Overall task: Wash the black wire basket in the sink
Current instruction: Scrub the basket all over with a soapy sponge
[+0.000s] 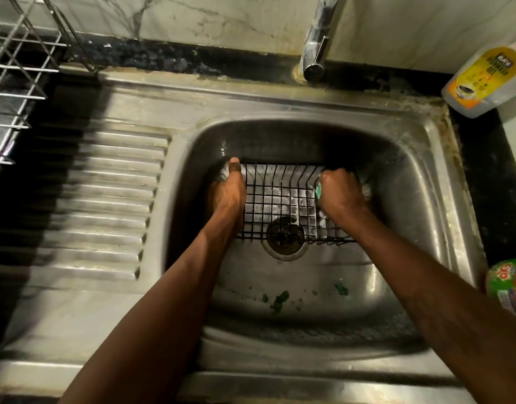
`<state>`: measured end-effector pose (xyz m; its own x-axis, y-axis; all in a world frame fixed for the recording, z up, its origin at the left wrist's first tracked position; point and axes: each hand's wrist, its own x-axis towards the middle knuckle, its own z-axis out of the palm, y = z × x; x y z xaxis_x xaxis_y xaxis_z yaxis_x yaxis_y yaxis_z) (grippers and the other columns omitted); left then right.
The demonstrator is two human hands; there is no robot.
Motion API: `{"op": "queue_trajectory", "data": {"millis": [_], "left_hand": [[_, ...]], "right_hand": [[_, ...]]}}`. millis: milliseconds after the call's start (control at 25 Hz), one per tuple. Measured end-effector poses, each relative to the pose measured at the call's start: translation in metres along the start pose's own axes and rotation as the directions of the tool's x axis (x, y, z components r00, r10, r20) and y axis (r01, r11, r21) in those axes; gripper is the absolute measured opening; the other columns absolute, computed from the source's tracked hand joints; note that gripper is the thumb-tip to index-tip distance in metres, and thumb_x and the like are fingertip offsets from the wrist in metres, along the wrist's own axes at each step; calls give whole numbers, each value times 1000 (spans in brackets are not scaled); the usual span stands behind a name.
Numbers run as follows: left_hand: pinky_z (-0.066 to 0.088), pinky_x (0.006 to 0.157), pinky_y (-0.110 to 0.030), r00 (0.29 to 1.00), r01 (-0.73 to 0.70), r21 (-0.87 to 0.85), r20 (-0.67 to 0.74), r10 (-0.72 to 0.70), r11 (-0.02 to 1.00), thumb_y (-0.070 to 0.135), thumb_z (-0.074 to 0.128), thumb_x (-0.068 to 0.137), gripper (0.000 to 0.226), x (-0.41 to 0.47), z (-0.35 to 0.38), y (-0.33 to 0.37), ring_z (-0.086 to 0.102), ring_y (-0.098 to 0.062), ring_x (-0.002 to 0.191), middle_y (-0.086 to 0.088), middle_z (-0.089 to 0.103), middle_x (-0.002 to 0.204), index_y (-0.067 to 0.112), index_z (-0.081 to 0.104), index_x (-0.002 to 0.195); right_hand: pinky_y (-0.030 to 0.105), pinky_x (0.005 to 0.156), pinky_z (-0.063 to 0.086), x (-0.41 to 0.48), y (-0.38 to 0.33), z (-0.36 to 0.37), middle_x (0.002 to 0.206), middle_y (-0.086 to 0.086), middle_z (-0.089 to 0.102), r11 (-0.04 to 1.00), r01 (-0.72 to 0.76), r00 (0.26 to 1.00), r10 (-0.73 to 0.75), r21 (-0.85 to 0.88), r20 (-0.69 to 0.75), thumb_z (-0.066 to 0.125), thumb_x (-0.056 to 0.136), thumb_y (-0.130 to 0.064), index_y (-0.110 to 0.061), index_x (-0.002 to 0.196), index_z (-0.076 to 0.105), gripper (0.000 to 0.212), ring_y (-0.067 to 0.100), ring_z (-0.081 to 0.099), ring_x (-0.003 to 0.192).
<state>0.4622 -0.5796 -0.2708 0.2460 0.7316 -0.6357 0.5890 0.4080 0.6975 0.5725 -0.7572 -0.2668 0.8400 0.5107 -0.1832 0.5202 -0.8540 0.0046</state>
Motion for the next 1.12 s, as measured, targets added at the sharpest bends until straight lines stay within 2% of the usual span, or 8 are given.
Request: {"op": "queue_trajectory", "data": {"millis": [120, 240, 360, 480, 720, 880, 1000, 1120], "left_hand": [[43, 110, -47, 993, 109, -117, 47, -104, 987, 73, 56, 85, 80, -1, 4, -1, 56, -31, 127, -10, 59, 139, 15, 57, 139], [42, 112, -48, 985, 158, -162, 101, -143, 974, 73, 55, 86, 78, -3, 5, 0, 55, -32, 131, -13, 57, 142, 13, 58, 135], [40, 113, -45, 975, 179, -165, 160, -152, 970, 69, 51, 91, 80, -9, 6, 4, 53, -33, 133, -17, 55, 143, 6, 56, 139], [48, 102, -43, 978, 148, -166, 174, -119, 975, 64, 53, 93, 67, -12, 8, 6, 61, -32, 122, -16, 65, 131, 9, 65, 130], [48, 105, -48, 991, 83, -176, 115, -64, 981, 90, 52, 61, 106, -8, 10, -6, 60, -29, 121, -6, 61, 136, 20, 55, 140], [52, 99, -47, 996, 41, -100, 78, -34, 994, 98, 43, 43, 113, 12, 19, -21, 67, -27, 107, -3, 70, 117, 23, 65, 126], [53, 97, -48, 991, 103, -129, 96, -91, 986, 96, 49, 48, 110, -4, 14, -12, 66, -29, 107, -6, 69, 119, 22, 63, 128], [55, 95, -44, 988, 111, -124, 121, -96, 986, 79, 56, 78, 71, -26, 6, 6, 67, -29, 103, -10, 70, 113, 18, 64, 113]], "right_hand": [[36, 67, 56, -9, -12, 8, 85, 14, 66, 991, -42, 999, 42, 127, 2, 56, 83, 13, -6, 91, 69, 24, 33, 67, 81], [34, 70, 56, -11, -28, 11, 92, 14, 67, 987, 26, 1000, -27, 157, 2, 66, 84, 5, -7, 98, 70, 18, 30, 67, 88], [34, 76, 59, -11, -62, 16, 95, 8, 66, 934, 226, 968, -246, 278, 41, 64, 92, -5, -13, 107, 67, 18, 23, 67, 86], [38, 66, 55, 4, -96, 18, 83, 7, 65, 888, 328, 927, -368, 323, 70, 48, 100, -18, -13, 92, 68, 22, 26, 67, 78], [30, 76, 57, -9, -44, 17, 93, 9, 67, 971, 166, 983, -177, 169, 49, 54, 95, -3, -10, 103, 70, 19, 18, 63, 79], [26, 65, 51, -11, 7, 15, 87, 7, 70, 993, -46, 998, 42, 109, 38, 69, 83, -7, -11, 100, 71, 17, 17, 59, 70], [34, 78, 59, -8, -47, 20, 98, 10, 69, 955, 170, 984, -178, 242, 11, 57, 93, -5, -10, 109, 68, 19, 23, 67, 85], [44, 75, 59, 3, -101, 20, 88, 8, 69, 875, 285, 947, -320, 390, 26, 51, 99, -13, -12, 88, 70, 21, 22, 67, 77]]}}
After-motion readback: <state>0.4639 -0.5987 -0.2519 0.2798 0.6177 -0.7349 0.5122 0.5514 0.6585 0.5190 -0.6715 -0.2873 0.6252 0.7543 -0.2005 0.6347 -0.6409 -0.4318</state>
